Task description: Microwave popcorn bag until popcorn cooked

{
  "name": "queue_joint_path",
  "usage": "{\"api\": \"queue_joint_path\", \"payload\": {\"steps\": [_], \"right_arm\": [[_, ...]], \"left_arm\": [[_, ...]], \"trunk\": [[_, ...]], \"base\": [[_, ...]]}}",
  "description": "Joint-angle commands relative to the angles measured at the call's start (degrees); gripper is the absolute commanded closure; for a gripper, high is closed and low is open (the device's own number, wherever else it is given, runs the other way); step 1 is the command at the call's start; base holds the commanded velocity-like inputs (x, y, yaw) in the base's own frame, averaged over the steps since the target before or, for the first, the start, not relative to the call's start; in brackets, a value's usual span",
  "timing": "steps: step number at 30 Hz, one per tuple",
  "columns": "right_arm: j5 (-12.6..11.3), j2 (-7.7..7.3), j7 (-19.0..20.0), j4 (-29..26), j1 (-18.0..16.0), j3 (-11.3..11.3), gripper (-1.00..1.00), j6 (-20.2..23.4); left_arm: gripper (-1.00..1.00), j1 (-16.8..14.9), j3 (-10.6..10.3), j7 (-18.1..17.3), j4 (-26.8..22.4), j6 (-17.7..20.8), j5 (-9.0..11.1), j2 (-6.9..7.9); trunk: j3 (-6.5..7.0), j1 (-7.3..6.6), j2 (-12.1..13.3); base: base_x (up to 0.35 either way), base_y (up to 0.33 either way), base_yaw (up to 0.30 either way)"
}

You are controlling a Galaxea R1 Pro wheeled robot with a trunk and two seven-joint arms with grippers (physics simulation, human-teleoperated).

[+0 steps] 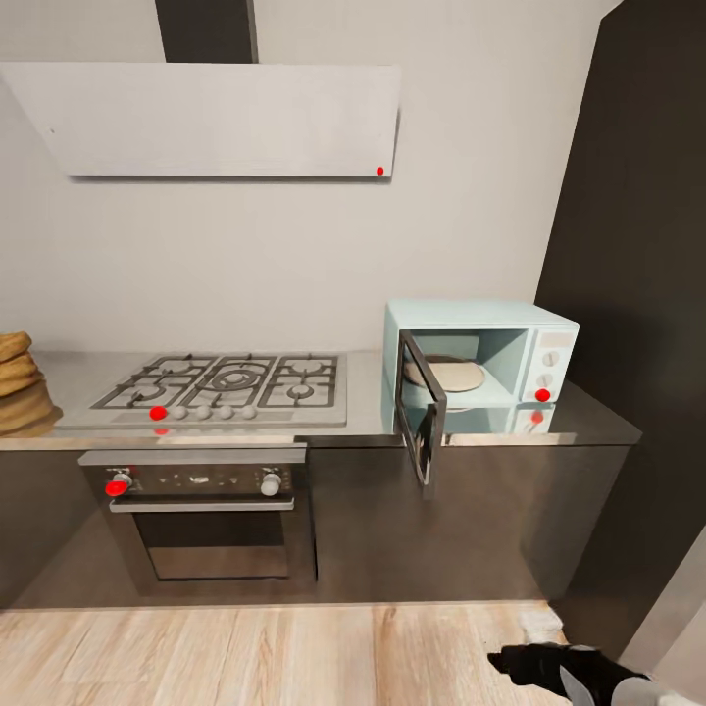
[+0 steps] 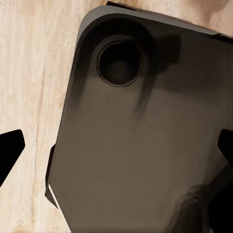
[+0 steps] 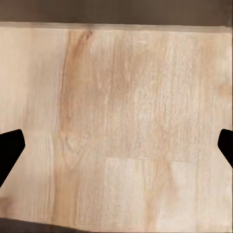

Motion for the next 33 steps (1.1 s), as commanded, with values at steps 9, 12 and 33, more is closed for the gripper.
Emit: {"api": "queue_joint_path", "payload": {"steps": [9, 12, 33], "right_arm": [[1.9, 3.42, -9.7, 1.6, 18.0, -0.7, -1.00, -5.9], [1.9, 5.43, -15.2, 1.6, 20.3, -0.7, -1.00, -7.1], [-0.3, 6.07, -17.5, 1.7, 20.8, -1.1, -1.00, -7.5]], "left_arm": [[-1.00, 0.0, 0.3, 0.3, 0.0, -0.1, -0.1, -0.07], [-1.00, 0.0, 0.3, 0.4, 0.0, -0.1, -0.1, -0.03], [-1.00, 0.0, 0.4, 0.5, 0.0, -0.1, 0.0, 0.15]], "trunk": [[-0.05, 0.00, 0.0], [-0.05, 0.00, 0.0], [-0.05, 0.00, 0.0]], "base": [[0.000, 0.000, 0.000], [0.000, 0.000, 0.000], [0.000, 0.000, 0.153]]}}
